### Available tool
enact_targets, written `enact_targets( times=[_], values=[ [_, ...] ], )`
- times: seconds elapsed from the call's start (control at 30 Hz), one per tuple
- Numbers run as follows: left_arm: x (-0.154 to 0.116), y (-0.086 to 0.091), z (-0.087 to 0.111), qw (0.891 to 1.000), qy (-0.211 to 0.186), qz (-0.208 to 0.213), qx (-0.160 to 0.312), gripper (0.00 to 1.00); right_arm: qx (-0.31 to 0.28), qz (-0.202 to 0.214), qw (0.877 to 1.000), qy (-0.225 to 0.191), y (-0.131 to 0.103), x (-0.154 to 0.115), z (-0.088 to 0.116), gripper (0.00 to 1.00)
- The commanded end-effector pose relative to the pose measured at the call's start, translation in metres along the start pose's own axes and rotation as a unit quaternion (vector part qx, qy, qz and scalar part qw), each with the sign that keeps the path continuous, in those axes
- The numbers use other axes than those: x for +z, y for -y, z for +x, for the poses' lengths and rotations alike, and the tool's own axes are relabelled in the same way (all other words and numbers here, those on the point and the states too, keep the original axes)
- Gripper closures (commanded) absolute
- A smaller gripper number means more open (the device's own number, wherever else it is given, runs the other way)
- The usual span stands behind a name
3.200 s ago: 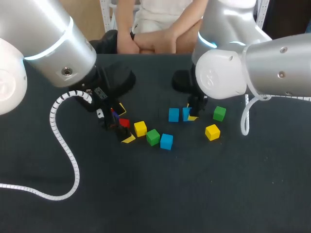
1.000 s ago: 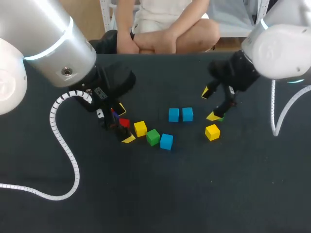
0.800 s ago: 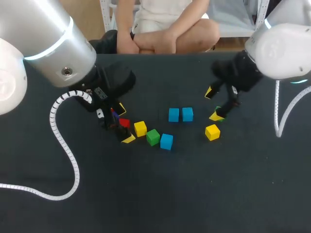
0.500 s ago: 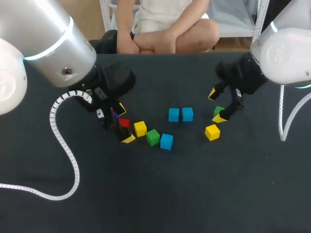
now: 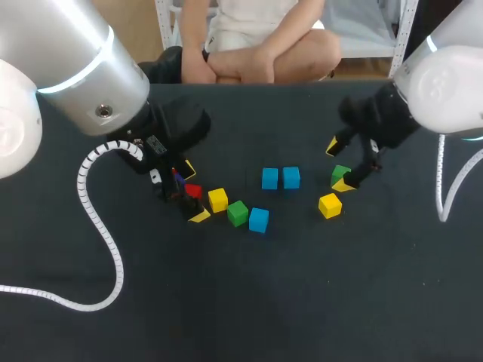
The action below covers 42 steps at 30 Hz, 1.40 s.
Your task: Place the blue cubes, place green cubes on the blue cubes, place the yellow cubes on the green cubes, then place the red cubes on the yellow cubes, and place purple cube on the red cubes.
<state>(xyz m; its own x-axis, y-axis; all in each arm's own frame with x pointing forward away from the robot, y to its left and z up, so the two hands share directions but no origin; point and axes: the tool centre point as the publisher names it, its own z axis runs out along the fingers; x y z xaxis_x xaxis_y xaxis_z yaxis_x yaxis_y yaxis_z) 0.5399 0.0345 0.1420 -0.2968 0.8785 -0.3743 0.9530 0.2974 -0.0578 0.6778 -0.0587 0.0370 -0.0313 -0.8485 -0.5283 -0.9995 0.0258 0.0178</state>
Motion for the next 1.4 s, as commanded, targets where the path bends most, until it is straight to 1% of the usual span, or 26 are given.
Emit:
enact_targets(
  times=[0.03,0.17,0.27,0.33,0.6,0.73,0.93,1.4],
  values=[
    [0.0,-0.001,0.0,1.0,-0.001,0.001,0.0,0.0,-0.001,0.002,1.0,0.001,-0.002,-0.001,0.001,0.0],
    [0.0,-0.001,0.0,1.0,-0.001,0.001,0.0,0.0,-0.004,0.001,1.0,0.008,-0.003,-0.003,-0.001,0.0],
    [0.0,-0.001,0.0,1.0,-0.001,0.001,0.0,0.0,-0.01,-0.001,0.999,0.05,-0.004,-0.006,-0.001,0.0],
    [0.0,-0.001,0.0,1.0,-0.001,0.001,0.0,0.0,-0.01,-0.001,0.998,0.064,-0.004,-0.006,0.0,0.0],
    [0.0,-0.001,0.0,1.0,-0.001,0.001,0.0,0.0,-0.01,0.001,0.998,0.06,-0.002,-0.009,-0.003,0.0],
    [0.0,-0.001,0.0,1.0,-0.001,0.001,0.0,0.0,-0.011,0.0,0.997,0.07,0.001,-0.011,-0.004,0.0],
    [0.0,-0.001,0.0,1.0,-0.001,0.001,0.0,0.0,-0.015,-0.001,0.997,0.07,0.0,-0.011,-0.009,0.0],
    [0.0,-0.001,0.0,1.0,-0.001,0.001,0.0,0.0,-0.014,-0.001,0.997,0.076,-0.002,-0.013,-0.01,0.0]
  ],
)
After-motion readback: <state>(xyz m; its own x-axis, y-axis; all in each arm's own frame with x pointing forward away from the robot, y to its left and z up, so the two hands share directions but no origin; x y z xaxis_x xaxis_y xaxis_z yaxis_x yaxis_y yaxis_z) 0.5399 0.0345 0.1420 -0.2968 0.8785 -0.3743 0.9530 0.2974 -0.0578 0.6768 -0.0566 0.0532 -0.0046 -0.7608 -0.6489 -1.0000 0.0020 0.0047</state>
